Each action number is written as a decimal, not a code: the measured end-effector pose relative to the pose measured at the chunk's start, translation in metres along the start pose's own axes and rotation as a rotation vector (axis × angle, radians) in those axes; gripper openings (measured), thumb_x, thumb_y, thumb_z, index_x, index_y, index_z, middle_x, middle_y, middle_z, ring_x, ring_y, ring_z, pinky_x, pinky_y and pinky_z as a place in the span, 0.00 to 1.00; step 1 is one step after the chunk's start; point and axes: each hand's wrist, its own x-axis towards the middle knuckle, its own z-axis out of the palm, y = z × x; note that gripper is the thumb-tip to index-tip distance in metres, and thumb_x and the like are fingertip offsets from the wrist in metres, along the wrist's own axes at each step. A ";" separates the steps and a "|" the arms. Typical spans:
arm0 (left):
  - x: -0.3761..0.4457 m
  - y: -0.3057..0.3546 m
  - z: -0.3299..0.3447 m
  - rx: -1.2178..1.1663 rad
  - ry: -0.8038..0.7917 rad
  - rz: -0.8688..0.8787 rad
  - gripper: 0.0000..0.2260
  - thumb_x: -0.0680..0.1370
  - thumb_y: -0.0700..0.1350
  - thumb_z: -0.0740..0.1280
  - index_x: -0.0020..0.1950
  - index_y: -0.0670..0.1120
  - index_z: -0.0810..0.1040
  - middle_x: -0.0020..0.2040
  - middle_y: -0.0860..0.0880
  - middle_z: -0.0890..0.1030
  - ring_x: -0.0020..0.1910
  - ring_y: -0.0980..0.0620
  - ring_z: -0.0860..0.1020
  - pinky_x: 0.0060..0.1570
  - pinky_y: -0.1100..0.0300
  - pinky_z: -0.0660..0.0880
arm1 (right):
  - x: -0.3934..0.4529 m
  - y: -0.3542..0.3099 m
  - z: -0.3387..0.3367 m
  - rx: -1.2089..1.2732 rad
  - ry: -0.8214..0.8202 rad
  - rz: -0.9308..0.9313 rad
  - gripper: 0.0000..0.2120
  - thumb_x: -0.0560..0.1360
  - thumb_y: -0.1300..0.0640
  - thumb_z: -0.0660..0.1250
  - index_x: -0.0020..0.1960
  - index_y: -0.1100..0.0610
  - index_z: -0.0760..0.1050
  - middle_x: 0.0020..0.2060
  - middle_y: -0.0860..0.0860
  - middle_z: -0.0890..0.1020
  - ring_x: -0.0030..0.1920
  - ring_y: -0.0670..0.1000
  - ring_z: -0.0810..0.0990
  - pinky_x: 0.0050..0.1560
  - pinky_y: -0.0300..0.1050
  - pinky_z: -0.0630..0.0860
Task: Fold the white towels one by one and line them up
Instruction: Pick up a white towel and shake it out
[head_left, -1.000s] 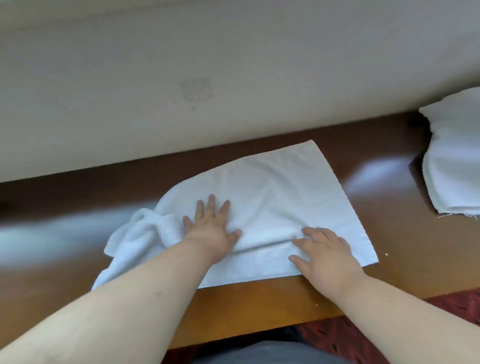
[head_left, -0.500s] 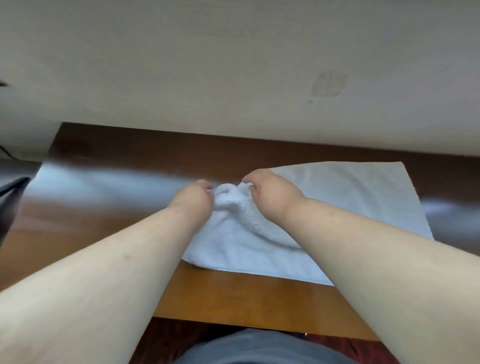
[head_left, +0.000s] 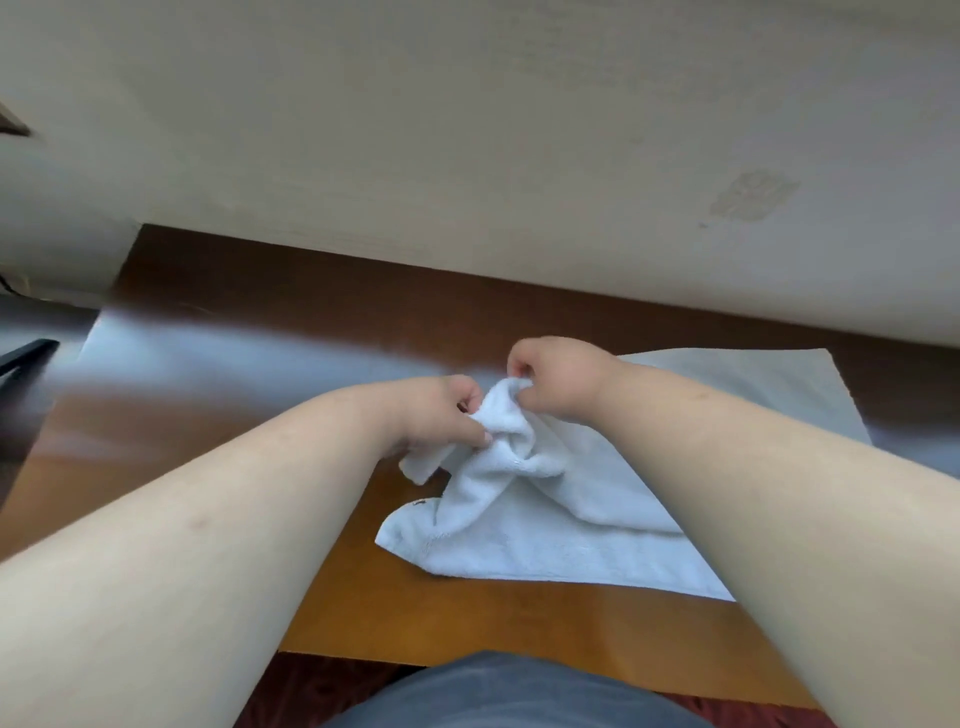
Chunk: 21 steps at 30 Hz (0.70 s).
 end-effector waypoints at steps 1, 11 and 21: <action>-0.002 -0.001 -0.006 -0.146 -0.053 0.008 0.16 0.65 0.59 0.73 0.44 0.53 0.72 0.41 0.50 0.80 0.38 0.51 0.77 0.40 0.53 0.75 | -0.001 0.000 -0.003 0.101 0.097 0.006 0.05 0.70 0.54 0.64 0.42 0.46 0.69 0.43 0.45 0.75 0.41 0.51 0.77 0.39 0.46 0.73; 0.038 0.011 -0.076 0.164 0.733 0.205 0.17 0.73 0.43 0.69 0.59 0.54 0.72 0.52 0.52 0.79 0.52 0.46 0.78 0.47 0.59 0.74 | 0.013 -0.002 0.021 0.441 0.470 0.217 0.18 0.73 0.57 0.68 0.61 0.47 0.72 0.72 0.52 0.63 0.71 0.55 0.66 0.63 0.44 0.69; 0.056 -0.028 -0.027 0.677 0.509 0.041 0.24 0.79 0.52 0.62 0.74 0.54 0.62 0.72 0.46 0.64 0.69 0.42 0.63 0.63 0.47 0.66 | -0.055 -0.060 0.111 -0.161 0.043 -0.189 0.35 0.72 0.32 0.63 0.72 0.51 0.68 0.66 0.51 0.69 0.64 0.57 0.66 0.66 0.55 0.65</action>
